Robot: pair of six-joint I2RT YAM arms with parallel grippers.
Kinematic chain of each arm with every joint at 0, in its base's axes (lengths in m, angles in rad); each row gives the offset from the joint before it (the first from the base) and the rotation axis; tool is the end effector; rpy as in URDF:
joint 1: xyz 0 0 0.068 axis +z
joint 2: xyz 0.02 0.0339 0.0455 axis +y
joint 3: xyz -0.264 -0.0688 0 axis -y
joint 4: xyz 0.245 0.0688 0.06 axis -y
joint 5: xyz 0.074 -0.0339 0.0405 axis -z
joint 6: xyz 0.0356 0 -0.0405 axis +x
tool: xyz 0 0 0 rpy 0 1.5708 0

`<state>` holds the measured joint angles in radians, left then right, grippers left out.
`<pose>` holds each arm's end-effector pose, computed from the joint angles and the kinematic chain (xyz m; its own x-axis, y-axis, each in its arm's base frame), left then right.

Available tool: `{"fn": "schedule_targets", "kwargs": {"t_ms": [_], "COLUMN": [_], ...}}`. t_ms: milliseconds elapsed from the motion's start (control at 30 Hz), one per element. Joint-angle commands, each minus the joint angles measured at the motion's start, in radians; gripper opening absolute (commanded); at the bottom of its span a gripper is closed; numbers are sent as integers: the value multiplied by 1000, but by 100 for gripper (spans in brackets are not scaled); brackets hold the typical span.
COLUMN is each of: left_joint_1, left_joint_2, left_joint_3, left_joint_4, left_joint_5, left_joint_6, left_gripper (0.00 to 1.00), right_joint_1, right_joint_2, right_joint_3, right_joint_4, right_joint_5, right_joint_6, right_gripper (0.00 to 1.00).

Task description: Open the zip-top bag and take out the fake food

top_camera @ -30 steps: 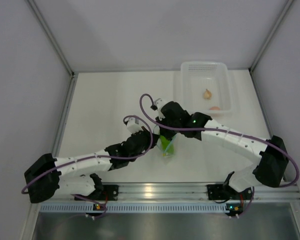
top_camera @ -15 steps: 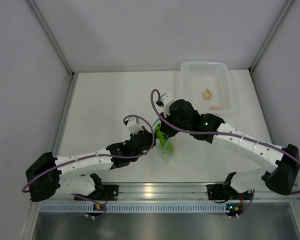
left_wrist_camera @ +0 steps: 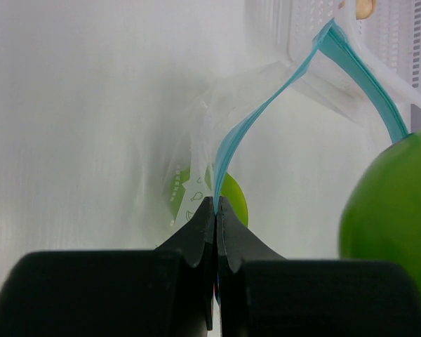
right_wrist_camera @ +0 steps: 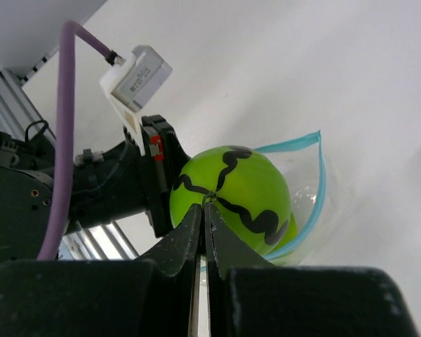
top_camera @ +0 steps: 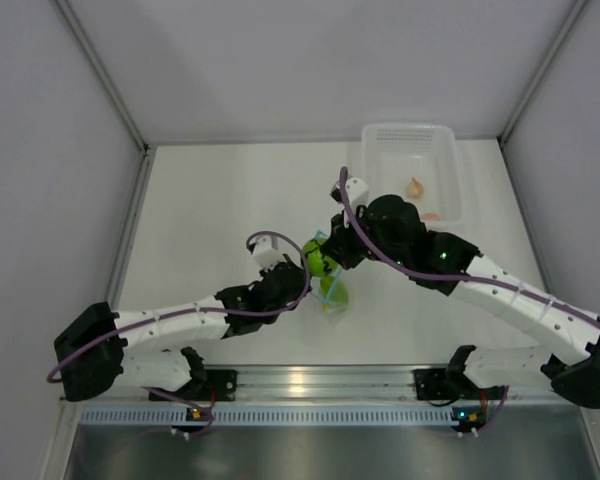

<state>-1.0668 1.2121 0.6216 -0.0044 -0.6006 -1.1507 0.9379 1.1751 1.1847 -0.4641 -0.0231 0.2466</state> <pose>0.1383 -0.2091 0.2162 -0.5636 -0.5378 -0.6270 -0.0447 0.7777 -0.6270 0.1538 0.2110 0.3713 -0.4516 -0.2030 -0.8688 -0.7302 0.6436 0.2292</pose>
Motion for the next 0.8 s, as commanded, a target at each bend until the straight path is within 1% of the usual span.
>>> {"fn": "schedule_targets", "kwargs": {"t_ms": [0,67,167,267,300,367,400,433,467,533,567,633,667,767], "left_joint_1": [-2,1,7,14,16,19,21,21,22,27,31,37,41,45], "left_joint_2": [4,6,7,12,13,14,14,9,3,-6,-13,-19,-28,-42], "left_joint_3": [27,27,26,29,27,29,29,27,24,17,13,7,6,1], "left_joint_4": [7,7,7,7,7,7,7,7,7,7,7,7,7,7], "left_joint_5": [-33,-30,-22,-15,-13,-10,-8,-8,-8,-5,-4,2,5,13], "left_joint_6": [-14,-12,-14,-15,-12,-11,-7,-7,-9,-10,-11,-9,-10,-6], "left_gripper": [0,0,0,0,0,0,0,0,0,0,0,0,0,0], "right_joint_1": [-33,-57,-132,-256,-324,-385,-443,-470,-522,-573,-621,-662,-694,-725], "right_joint_2": [-41,-54,-64,-68,-66,-54,-48,-43,-34,-19,0,24,55,131], "right_joint_3": [18,23,36,47,49,58,62,62,58,36,32,15,10,3], "right_joint_4": [90,91,78,73,76,67,67,71,77,113,120,154,166,208], "right_joint_5": [2,11,3,-90,-118,-136,-146,-152,-146,-158,-140,-127,-76,-31], "right_joint_6": [26,34,39,52,54,49,46,43,48,62,66,71,75,71], "right_gripper": [0,0,0,0,0,0,0,0,0,0,0,0,0,0]}}
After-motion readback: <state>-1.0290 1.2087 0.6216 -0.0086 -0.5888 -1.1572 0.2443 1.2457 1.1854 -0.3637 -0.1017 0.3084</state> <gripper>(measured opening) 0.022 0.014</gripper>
